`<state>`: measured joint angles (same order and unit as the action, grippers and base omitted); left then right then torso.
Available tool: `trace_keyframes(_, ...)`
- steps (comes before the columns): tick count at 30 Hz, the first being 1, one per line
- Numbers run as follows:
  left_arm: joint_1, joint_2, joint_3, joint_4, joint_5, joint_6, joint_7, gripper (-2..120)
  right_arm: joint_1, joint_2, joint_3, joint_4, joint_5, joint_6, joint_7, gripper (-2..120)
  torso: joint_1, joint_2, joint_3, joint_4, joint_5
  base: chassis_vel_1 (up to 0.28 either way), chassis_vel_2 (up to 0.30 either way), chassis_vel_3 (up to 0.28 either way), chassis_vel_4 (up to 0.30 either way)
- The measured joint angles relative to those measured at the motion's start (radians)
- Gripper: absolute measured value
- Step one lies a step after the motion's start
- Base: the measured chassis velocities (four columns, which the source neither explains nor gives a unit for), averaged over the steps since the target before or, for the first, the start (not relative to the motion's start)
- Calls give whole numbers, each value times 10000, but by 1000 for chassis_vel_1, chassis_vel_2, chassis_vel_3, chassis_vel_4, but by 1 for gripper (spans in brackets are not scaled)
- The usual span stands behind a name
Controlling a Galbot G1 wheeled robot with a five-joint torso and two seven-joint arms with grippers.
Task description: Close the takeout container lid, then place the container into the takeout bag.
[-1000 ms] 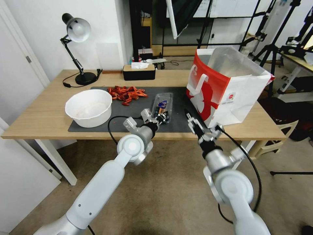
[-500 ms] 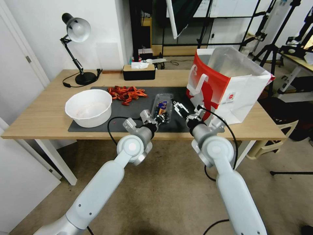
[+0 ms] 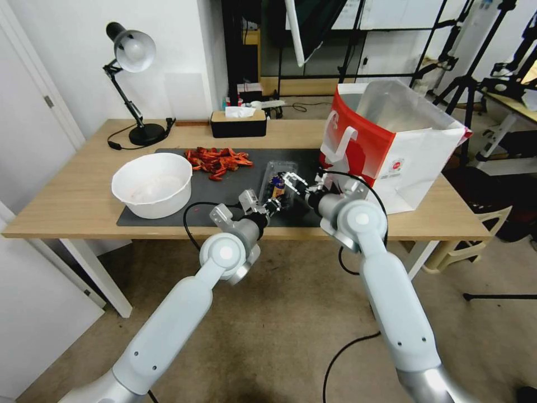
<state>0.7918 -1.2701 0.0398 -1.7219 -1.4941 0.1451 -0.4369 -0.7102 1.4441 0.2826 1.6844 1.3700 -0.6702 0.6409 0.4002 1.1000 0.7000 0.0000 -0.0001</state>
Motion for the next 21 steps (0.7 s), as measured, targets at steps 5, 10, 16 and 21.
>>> trace_keyframes(5,1,0,-2,4,-2,-4,4,0,222,27,-115,-208,144,-263,348,100,-1,0,0,0,0,0,0,0,0)
trace_keyframes(10,28,0,-5,4,-5,-7,12,0,446,53,-173,-470,334,-525,743,100,0,0,0,0,0,0,0,0,0)
trace_keyframes(16,73,-8,-13,-3,-6,-14,14,0,674,44,-249,-793,469,-640,904,100,-1,0,-1,-1,0,0,0,0,0)
trace_keyframes(21,116,-1,-37,-30,-6,-21,14,0,788,47,-329,-936,589,-634,1062,100,-4,1,-3,-1,0,0,0,0,0)
